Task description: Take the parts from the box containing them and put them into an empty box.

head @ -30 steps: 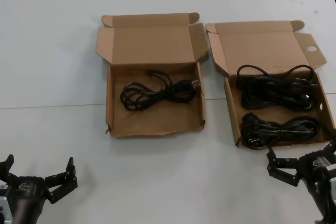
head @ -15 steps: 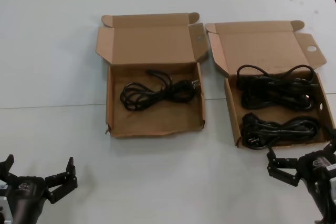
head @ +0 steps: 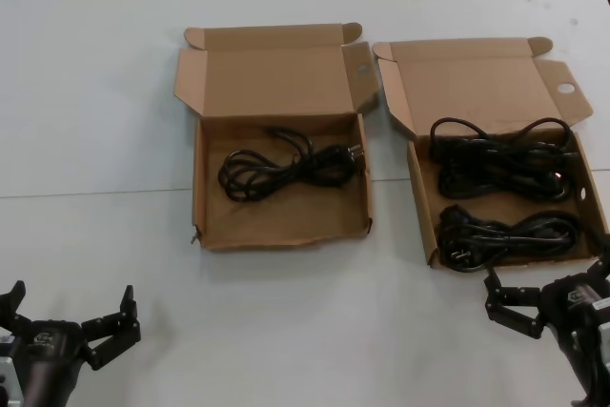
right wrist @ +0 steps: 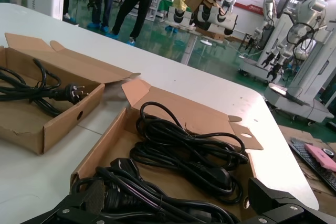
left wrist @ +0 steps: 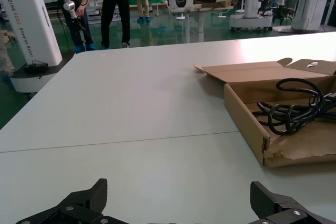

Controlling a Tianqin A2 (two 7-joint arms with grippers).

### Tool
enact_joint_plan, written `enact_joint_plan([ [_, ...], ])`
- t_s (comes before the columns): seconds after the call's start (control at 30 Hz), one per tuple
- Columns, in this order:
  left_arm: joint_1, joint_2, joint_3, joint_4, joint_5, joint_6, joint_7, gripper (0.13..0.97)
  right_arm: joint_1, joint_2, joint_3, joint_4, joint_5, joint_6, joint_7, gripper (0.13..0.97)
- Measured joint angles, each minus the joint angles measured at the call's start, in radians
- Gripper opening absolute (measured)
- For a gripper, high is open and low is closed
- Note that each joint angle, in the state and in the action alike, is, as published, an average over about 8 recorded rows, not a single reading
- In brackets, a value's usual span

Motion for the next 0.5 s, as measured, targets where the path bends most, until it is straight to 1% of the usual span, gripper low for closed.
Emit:
enact_joint_plan([
  [0.5,0.000,0.000,0.000,0.000,0.000,0.000,0.000,0.966,0.000,0.000,0.000,0.000,0.000,0.000,0.000,0.966],
])
